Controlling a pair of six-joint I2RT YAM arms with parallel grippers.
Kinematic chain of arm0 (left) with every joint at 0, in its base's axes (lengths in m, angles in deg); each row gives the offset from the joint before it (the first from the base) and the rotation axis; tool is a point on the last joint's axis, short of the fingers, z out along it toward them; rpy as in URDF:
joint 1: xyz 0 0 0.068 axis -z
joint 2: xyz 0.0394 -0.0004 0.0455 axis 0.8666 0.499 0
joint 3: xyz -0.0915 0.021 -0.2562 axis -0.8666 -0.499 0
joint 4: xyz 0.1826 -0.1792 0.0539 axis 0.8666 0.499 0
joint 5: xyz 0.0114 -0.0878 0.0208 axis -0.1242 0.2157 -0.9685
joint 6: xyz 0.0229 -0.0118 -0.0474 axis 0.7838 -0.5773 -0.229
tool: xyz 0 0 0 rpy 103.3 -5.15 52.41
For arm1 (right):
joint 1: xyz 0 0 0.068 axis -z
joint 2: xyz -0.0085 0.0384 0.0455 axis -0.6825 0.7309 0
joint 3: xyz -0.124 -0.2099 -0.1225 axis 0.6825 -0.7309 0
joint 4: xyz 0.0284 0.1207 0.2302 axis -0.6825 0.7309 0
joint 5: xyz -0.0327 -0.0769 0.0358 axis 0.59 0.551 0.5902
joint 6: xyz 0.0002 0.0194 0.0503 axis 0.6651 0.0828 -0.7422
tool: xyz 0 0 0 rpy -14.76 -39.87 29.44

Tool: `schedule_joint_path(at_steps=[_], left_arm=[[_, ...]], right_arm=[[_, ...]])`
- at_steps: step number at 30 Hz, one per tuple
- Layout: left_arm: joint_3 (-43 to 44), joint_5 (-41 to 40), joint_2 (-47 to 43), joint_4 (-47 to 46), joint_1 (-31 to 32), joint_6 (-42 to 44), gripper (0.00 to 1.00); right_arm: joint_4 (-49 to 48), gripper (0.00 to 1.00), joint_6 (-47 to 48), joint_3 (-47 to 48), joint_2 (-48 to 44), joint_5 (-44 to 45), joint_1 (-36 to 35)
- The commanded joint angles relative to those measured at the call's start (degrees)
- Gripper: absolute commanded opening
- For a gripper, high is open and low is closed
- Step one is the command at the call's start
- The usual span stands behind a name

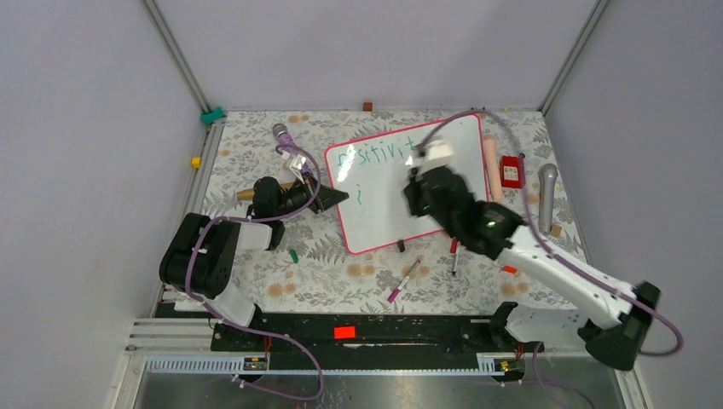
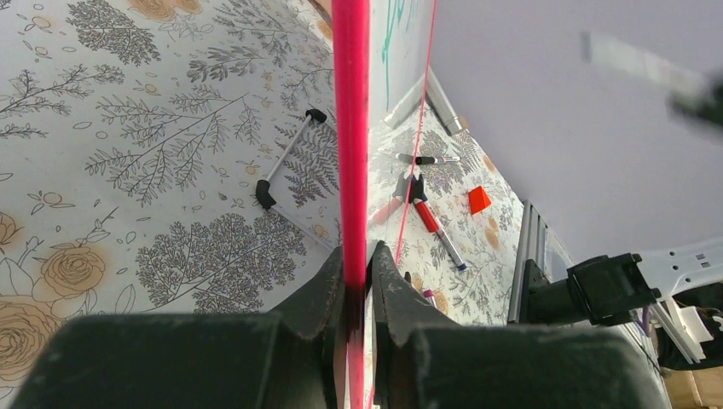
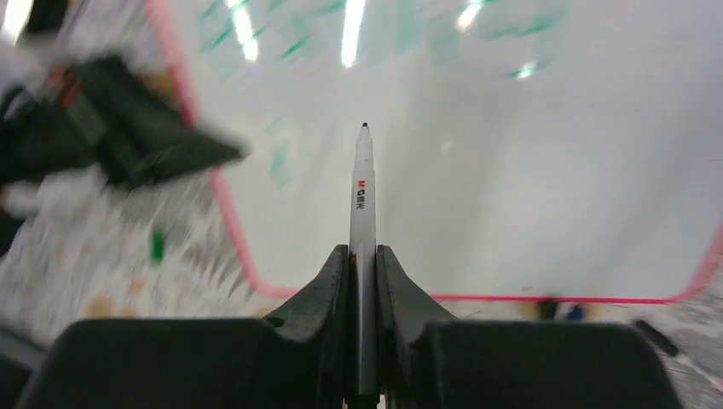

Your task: Write a sentence on the whiteboard

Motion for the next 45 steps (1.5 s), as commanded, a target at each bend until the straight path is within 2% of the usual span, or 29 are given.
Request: schedule_joint_path(at_steps=[1, 3, 5, 8, 10, 12, 13, 15, 17, 18, 19, 21, 22, 25, 27, 30, 33, 37, 40, 45], left_arm=[[0.83, -0.42, 2.08, 5.6, 0.78, 7.88, 0.0], [0.83, 0.19, 3.35, 3.74, 0.79, 7.71, 0.0], [0.72, 1.07, 4.99, 0.95, 0.78, 7.12, 0.0], [0.75, 2.66, 7.85, -4.04, 0.89, 5.06, 0.0], [1.06, 2.94, 8.99, -5.41, 0.87, 3.95, 0.0], [1.73, 3.24, 9.26, -3.71, 0.85, 4.56, 0.0], [2.1, 3.46, 8.82, -1.98, 0.75, 5.6, 0.0], [2.61, 2.89, 6.83, 1.97, 0.75, 8.15, 0.0], [4.47, 2.81, 5.45, 7.3, 0.71, 10.89, 0.0], [6.51, 2.83, 5.06, 11.51, 0.68, 12.77, 0.0], [8.61, 2.43, 5.1, 16.39, 0.67, 14.89, 0.0], [11.39, 1.41, 5.35, 22.36, 0.49, 17.84, 0.0], [12.39, 1.8, 5.69, 23.22, 0.15, 18.55, 0.0], [14.48, 4.61, 7.33, 24.94, -1.25, 18.56, 0.0], [14.23, 5.91, 8.16, 23.21, -1.62, 17.33, 0.0], [11.45, 6.22, 6.88, 18.26, -1.48, 13.94, 0.0], [8.85, 4.72, 4.94, 16.34, -1.43, 12.22, 0.0], [3.39, 1.46, 1.51, 10.37, -1.56, 9.24, 0.0], [-0.75, -1.26, -1.07, 6.64, -1.68, 8.74, 0.0], [-2.86, -2.01, -4.81, 4.36, -2.03, 9.09, 0.0]], right_arm=[[-0.16, 0.0, -2.64, -2.05, -10.28, -8.87, 26.06], [-3.56, 0.0, -5.32, -2.81, -10.74, -16.96, 41.93], [-10.5, 0.0, -11.28, -2.88, -6.94, -24.57, 53.88], [-27.03, 0.0, -29.88, 0.22, 7.93, -43.87, 68.9], [-36.72, 0.0, -42.32, 7.66, 22.47, -51.14, 72.88], [-39.95, 0.0, -49.73, 19.85, 37.67, -56.0, 73.91], [-39.09, 0.0, -52.02, 28.9, 46.65, -56.89, 73.84], [-39.0, 0.0, -53.78, 38.62, 56.88, -58.06, 72.02], [-35.34, 0.0, -51.73, 48.27, 65.83, -63.5, 67.7], [-36.49, 0.0, -49.95, 43.99, 64.69, -65.29, 64.8], [-41.13, 0.0, -49.64, 34.39, 59.89, -64.04, 61.14], [-57.81, 0.0, -51.26, 8.24, 47.79, -56.8, 57.9], [-62.15, 0.0, -50.56, -0.88, 42.08, -55.35, 57.21], [-67.25, 0.0, -47.66, -21.42, 27.85, -53.01, 56.4], [-63.92, 0.0, -43.75, -29.33, 19.67, -49.54, 56.47], [-53.93, 0.0, -37.21, -28.78, 15.29, -47.36, 57.94], [-52.78, 0.0, -39.11, -22.01, 20.55, -54.33, 62.32], [-45.54, 0.0, -37.73, -9.07, 26.54, -56.1, 64.94], [-38.81, 0.0, -35.53, -3.61, 24.76, -54.28, 66.32], [-30.22, 0.0, -33.22, 1.58, 19.2, -53.38, 71.11]])
